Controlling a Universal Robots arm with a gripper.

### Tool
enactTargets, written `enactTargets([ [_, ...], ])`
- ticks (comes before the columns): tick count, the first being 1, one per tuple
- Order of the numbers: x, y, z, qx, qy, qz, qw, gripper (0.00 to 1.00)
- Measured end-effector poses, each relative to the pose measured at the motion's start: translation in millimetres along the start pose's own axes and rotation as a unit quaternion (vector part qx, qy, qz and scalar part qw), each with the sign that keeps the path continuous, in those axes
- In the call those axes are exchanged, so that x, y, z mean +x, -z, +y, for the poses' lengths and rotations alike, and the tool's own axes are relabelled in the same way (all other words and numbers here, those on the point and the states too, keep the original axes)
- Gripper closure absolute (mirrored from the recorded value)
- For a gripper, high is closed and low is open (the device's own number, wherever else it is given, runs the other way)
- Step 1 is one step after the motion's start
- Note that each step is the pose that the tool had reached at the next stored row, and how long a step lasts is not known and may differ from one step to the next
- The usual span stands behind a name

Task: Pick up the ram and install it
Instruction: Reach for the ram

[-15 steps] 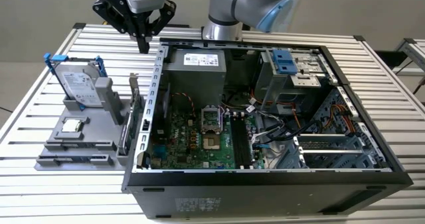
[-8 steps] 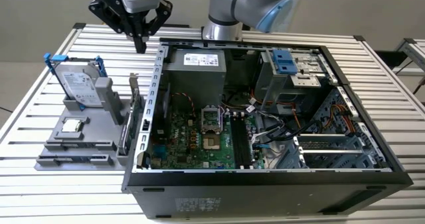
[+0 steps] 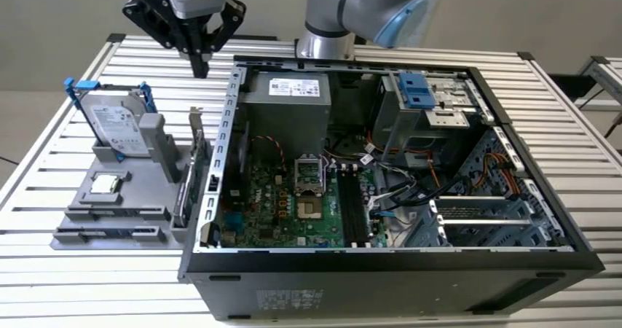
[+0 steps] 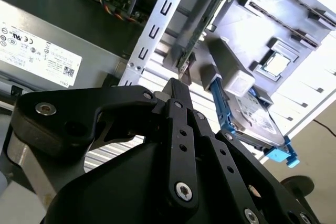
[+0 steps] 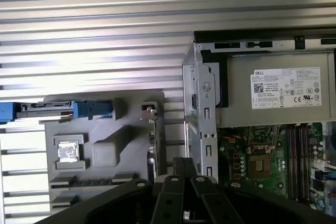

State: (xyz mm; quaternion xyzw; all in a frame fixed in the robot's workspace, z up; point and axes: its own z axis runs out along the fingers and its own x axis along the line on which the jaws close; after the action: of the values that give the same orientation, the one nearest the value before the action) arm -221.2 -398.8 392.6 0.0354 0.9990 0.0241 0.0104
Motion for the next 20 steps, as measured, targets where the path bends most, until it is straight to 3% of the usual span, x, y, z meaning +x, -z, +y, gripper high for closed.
enactTargets([
  [20,19.6,0.5,-1.4,0.0001,0.0,0.0,1.0,1.0],
])
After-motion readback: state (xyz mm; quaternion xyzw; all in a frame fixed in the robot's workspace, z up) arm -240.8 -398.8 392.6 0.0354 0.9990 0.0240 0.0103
